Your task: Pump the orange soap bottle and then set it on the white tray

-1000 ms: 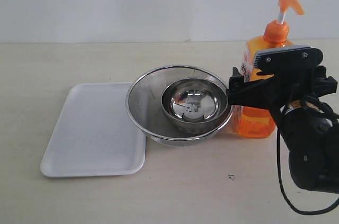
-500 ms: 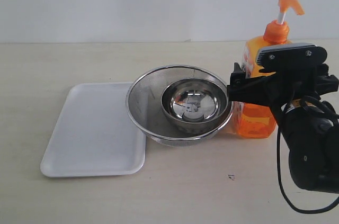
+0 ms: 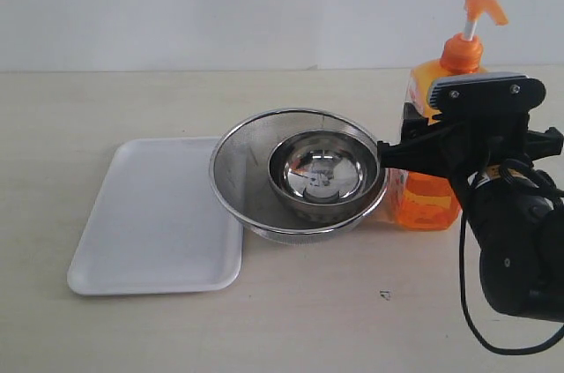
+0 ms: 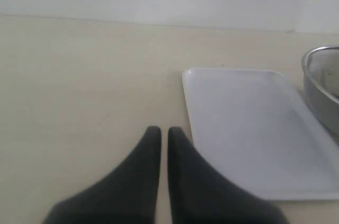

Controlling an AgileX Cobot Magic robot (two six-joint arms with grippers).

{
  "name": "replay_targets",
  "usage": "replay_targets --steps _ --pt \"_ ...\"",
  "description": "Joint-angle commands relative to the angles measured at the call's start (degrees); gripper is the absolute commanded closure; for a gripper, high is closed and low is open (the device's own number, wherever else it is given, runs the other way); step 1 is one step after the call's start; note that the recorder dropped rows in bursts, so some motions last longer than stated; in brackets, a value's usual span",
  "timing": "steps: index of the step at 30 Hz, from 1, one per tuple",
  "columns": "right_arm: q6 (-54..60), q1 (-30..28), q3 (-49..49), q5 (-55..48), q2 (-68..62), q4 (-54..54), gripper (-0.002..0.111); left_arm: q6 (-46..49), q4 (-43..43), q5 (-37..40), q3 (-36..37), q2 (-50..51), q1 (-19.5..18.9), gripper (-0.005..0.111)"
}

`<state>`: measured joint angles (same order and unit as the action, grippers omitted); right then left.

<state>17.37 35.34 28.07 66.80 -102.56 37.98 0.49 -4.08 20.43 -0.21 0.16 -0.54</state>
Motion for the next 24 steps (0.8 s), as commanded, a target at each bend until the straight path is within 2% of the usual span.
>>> replay_targets --steps 1,24 --pt "0.3 -0.5 0.0 -0.5 0.0 4.7 0.103 0.0 0.1 -0.9 0.2 -0.2 0.5 0.102" --pt "-0.6 -0.5 0.0 0.2 0.0 4.7 0.103 0.0 0.1 -0.9 0.2 -0.2 0.5 0.102"
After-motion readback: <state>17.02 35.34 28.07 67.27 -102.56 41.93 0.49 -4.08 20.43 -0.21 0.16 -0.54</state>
